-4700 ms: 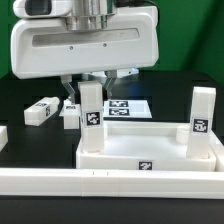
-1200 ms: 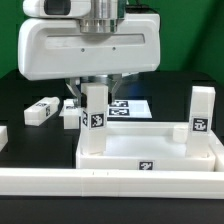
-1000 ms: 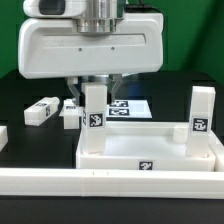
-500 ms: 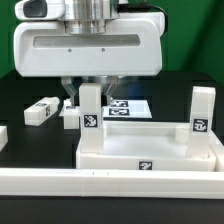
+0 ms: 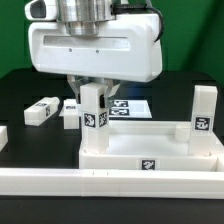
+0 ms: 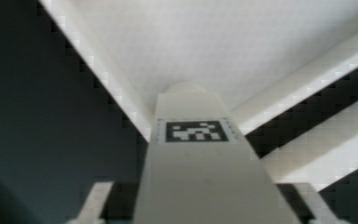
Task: Assemble desk
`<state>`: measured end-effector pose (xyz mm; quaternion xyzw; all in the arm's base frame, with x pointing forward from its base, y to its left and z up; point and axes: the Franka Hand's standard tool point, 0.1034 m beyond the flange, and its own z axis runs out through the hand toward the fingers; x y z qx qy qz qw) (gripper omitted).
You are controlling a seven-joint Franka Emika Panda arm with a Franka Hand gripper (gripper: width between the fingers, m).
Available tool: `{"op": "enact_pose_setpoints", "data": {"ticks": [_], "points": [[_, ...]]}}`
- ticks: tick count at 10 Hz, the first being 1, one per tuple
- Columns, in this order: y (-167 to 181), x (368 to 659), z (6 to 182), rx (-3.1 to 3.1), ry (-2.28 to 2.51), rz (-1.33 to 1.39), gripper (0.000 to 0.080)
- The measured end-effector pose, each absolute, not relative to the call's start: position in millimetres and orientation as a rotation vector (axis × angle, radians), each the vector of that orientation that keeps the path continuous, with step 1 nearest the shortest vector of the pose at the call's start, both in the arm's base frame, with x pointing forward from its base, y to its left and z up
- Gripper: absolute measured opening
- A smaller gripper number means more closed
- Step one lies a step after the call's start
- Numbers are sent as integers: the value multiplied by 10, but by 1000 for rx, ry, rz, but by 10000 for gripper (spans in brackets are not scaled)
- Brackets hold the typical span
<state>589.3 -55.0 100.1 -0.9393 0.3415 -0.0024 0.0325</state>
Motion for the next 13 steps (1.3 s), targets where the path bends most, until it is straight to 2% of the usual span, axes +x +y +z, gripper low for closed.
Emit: {"op": "enact_pose_setpoints", "data": {"ticks": [3, 5, 6, 7, 8, 9, 13], "points": [[-525, 5899, 995, -2693, 1479, 9, 291], [-513, 5899, 993, -2657, 1537, 13, 291], [-507, 5901, 998, -2695, 1469, 12, 513], [-494, 5920, 1017, -2726, 1413, 5, 513], [-451, 5946, 1036, -2756, 1353, -4, 621], [-429, 5958, 1044, -2860, 1124, -17, 640], [-442, 5961, 1048, -2990, 694, -38, 649]]}}
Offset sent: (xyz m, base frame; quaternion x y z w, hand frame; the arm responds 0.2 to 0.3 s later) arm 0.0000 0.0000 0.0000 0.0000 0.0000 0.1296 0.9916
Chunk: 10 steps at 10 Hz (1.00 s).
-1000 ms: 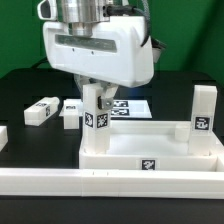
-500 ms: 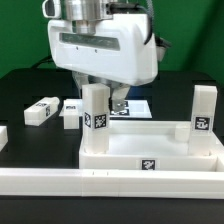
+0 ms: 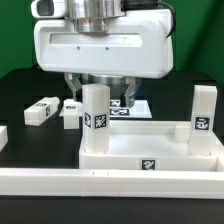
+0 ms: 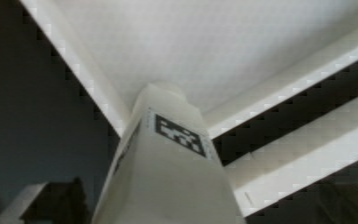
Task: Assemble desk
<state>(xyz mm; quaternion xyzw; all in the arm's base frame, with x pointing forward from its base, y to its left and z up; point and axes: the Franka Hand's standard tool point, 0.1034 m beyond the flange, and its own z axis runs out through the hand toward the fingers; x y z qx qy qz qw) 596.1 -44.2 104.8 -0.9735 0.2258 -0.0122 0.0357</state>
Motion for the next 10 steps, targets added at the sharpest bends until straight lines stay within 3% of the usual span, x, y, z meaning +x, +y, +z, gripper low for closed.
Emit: {"op": "enact_pose_setpoints", "data": {"ticks": [10], "points": [[-517, 5960, 1021, -3073, -625, -113, 649]]}}
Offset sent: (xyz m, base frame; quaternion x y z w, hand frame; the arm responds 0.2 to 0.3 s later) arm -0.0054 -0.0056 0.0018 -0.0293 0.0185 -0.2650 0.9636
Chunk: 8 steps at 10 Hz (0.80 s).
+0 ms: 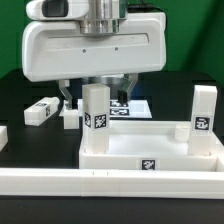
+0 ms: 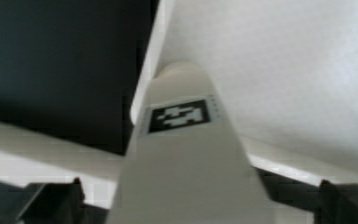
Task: Assemble desk
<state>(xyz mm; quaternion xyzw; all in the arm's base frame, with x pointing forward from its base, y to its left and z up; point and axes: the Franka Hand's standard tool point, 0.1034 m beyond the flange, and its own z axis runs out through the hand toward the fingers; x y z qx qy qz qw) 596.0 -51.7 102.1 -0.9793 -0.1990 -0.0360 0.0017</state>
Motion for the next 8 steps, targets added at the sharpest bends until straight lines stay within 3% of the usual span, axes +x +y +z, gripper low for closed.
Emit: {"op": "enact_pose_setpoints", "data": {"ticks": [1, 3, 4, 5, 8], "points": [[-529, 5960, 1019, -3072, -634, -114, 649], [-531, 5960, 1019, -3073, -629, -114, 426], [-531, 5960, 1019, -3073, -629, -114, 426], [-531, 5960, 1018, -3075, -621, -114, 288], [-529, 5960, 1018, -3087, -535, -115, 289]]}}
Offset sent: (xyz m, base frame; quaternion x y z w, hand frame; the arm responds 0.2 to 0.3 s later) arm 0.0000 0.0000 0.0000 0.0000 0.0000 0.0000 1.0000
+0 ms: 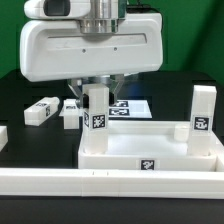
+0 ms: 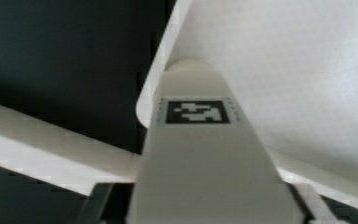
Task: Assemble desk
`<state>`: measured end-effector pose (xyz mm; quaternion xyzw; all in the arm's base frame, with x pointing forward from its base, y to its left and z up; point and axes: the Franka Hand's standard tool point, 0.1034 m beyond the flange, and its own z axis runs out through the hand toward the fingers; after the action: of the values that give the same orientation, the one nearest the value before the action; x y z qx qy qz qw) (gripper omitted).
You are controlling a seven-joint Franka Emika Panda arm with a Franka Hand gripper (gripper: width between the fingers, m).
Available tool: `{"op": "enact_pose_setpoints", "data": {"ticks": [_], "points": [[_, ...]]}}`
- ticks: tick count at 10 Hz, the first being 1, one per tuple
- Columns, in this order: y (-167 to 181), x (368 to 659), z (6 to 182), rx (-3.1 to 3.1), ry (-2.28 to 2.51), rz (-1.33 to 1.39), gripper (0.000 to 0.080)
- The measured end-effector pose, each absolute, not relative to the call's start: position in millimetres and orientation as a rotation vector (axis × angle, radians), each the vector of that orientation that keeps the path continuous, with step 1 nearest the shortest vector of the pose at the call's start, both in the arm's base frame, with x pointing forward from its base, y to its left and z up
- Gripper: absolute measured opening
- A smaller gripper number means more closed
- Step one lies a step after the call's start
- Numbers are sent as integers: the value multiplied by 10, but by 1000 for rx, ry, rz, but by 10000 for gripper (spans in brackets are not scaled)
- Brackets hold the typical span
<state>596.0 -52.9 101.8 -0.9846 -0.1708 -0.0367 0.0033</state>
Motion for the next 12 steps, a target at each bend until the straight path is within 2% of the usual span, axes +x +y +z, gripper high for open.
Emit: {"op": "enact_pose_setpoints", "data": {"ticks": [12], "points": [[-581, 5943, 1016, -2882, 1078, -76, 290]]}}
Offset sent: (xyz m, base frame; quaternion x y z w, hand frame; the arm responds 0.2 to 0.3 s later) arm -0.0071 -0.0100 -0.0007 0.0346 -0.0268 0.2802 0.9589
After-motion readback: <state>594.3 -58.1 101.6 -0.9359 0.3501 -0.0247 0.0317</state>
